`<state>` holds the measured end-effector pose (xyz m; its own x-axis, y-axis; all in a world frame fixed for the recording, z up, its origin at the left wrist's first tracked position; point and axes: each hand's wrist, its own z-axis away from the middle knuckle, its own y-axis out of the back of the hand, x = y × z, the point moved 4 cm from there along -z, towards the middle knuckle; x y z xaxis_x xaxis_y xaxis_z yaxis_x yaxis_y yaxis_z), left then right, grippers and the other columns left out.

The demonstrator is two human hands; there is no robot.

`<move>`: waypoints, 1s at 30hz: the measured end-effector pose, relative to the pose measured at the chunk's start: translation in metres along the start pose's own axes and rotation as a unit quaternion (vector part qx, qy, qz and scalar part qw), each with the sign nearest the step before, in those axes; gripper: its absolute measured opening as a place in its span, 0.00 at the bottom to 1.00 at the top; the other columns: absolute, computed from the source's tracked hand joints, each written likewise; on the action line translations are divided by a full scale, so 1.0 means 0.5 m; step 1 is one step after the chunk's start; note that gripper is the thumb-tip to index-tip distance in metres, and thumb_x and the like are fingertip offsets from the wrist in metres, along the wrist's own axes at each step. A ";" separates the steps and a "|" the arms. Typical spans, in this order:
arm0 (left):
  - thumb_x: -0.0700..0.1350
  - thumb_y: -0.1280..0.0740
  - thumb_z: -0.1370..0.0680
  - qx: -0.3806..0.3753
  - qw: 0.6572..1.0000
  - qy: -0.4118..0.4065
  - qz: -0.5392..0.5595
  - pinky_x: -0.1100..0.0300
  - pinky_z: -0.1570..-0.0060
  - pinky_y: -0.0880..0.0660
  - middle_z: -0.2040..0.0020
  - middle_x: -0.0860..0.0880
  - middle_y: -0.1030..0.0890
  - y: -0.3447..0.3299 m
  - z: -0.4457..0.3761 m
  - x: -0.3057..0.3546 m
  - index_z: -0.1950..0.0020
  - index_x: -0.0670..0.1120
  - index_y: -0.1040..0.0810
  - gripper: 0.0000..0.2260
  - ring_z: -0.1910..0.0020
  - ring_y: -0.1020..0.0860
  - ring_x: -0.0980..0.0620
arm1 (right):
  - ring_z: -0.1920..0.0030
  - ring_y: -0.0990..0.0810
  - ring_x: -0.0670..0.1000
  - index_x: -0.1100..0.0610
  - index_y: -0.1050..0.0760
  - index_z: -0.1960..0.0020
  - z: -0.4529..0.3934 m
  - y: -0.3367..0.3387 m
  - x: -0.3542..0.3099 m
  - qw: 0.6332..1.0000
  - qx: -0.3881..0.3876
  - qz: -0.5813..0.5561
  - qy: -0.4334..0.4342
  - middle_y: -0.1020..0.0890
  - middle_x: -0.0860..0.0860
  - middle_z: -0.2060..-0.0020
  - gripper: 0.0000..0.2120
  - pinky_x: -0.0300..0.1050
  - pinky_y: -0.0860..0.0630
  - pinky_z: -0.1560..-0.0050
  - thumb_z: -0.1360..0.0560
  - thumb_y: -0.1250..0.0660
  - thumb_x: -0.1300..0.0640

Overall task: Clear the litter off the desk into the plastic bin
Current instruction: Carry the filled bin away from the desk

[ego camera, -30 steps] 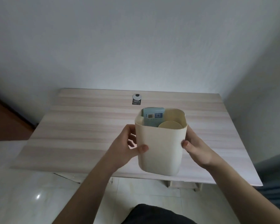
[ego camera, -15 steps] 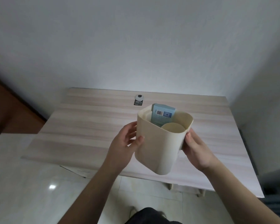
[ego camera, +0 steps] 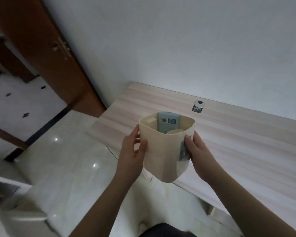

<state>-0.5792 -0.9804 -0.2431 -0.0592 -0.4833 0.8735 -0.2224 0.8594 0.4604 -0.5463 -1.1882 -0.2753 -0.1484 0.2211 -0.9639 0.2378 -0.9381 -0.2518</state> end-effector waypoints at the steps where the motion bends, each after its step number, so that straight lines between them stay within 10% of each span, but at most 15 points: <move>1: 0.59 0.40 0.21 0.002 1.000 0.008 -0.012 0.74 0.54 0.27 0.41 0.58 0.27 0.021 0.002 -0.010 0.26 0.61 0.37 0.23 0.43 0.26 0.65 | 0.44 0.19 0.48 0.52 0.30 0.33 -0.010 -0.023 0.005 1.000 -0.007 -0.005 -0.001 0.18 0.50 0.44 0.27 0.36 0.22 0.51 0.27 0.34 0.40; 7: 0.72 0.41 0.28 0.022 0.994 0.071 0.076 0.74 0.57 0.25 0.41 0.70 0.27 0.147 0.037 -0.067 0.29 0.70 0.40 0.28 0.43 0.25 0.69 | 0.46 0.19 0.48 0.48 0.31 0.34 -0.059 -0.170 0.027 0.998 -0.050 0.042 -0.004 0.18 0.47 0.46 0.34 0.42 0.21 0.53 0.35 0.28 0.35; 14: 0.72 0.42 0.28 0.086 0.963 0.138 0.215 0.49 0.39 0.26 0.41 0.68 0.23 0.309 0.052 -0.186 0.31 0.67 0.34 0.27 0.41 0.24 0.64 | 0.46 0.19 0.50 0.44 0.36 0.31 -0.108 -0.393 0.057 0.992 -0.090 0.094 -0.010 0.19 0.47 0.45 0.42 0.49 0.19 0.51 0.41 0.26 0.33; 22: 0.65 0.45 0.22 0.161 0.939 0.163 0.256 0.61 0.48 0.29 0.43 0.68 0.22 0.568 0.050 -0.318 0.40 0.74 0.29 0.12 0.44 0.23 0.67 | 0.45 0.21 0.36 0.35 0.28 0.39 -0.142 -0.685 0.147 0.986 -0.111 0.059 -0.108 0.17 0.38 0.46 0.26 0.37 0.31 0.44 0.28 0.56 0.30; 30: 0.67 0.44 0.24 0.205 0.945 0.147 0.209 0.73 0.54 0.27 0.41 0.68 0.24 0.720 0.054 -0.387 0.34 0.69 0.32 0.19 0.43 0.24 0.67 | 0.48 0.17 0.44 0.48 0.23 0.40 -0.200 -0.847 0.221 0.979 -0.100 -0.011 -0.176 0.14 0.45 0.50 0.24 0.45 0.27 0.44 0.19 0.54 0.39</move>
<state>-0.6740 -0.5820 -0.2507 0.0340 0.0033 0.9994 -0.6009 0.7991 0.0178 -0.5673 -0.7396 -0.2838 -0.4691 0.1009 -0.8774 0.4099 -0.8551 -0.3175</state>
